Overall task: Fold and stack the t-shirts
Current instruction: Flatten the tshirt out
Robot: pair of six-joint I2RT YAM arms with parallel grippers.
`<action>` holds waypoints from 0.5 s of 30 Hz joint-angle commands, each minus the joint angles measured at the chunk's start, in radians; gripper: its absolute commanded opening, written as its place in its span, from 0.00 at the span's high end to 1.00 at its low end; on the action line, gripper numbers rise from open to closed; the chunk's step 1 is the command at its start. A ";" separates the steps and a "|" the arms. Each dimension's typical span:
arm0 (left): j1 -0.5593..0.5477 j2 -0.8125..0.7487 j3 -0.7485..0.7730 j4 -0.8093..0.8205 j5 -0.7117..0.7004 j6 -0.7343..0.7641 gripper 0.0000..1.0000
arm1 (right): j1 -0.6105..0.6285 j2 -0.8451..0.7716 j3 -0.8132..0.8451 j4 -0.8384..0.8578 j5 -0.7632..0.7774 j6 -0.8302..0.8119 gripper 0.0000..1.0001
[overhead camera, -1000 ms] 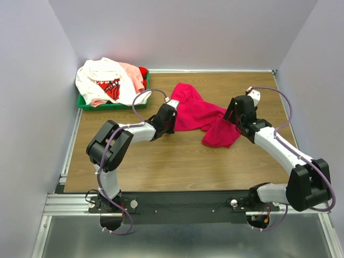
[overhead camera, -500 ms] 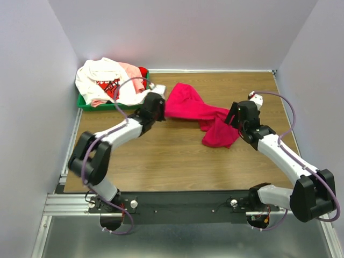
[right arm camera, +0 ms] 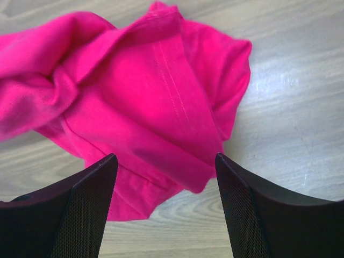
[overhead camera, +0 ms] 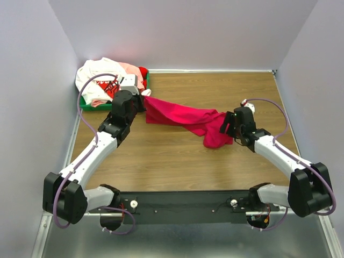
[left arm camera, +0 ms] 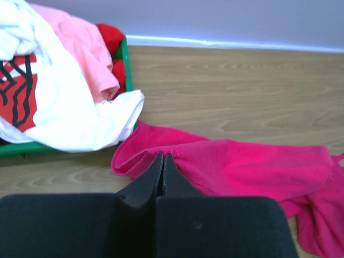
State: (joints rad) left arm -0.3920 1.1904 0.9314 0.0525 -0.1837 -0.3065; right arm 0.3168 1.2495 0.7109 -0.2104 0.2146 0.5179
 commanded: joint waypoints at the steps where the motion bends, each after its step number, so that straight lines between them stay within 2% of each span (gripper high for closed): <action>1: 0.007 -0.002 0.001 -0.031 -0.045 0.001 1.00 | -0.004 -0.012 -0.028 0.014 -0.008 0.025 0.20; 8: 0.007 -0.017 -0.006 -0.043 -0.074 0.006 1.00 | -0.036 0.053 0.039 0.083 0.059 -0.016 0.20; 15: 0.007 -0.038 -0.014 -0.045 -0.074 0.007 1.00 | -0.146 0.218 0.116 0.244 -0.124 -0.071 0.24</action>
State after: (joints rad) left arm -0.3882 1.1866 0.9253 0.0078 -0.2276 -0.3058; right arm 0.2100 1.4036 0.7834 -0.0925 0.1879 0.4927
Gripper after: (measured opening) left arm 0.006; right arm 0.769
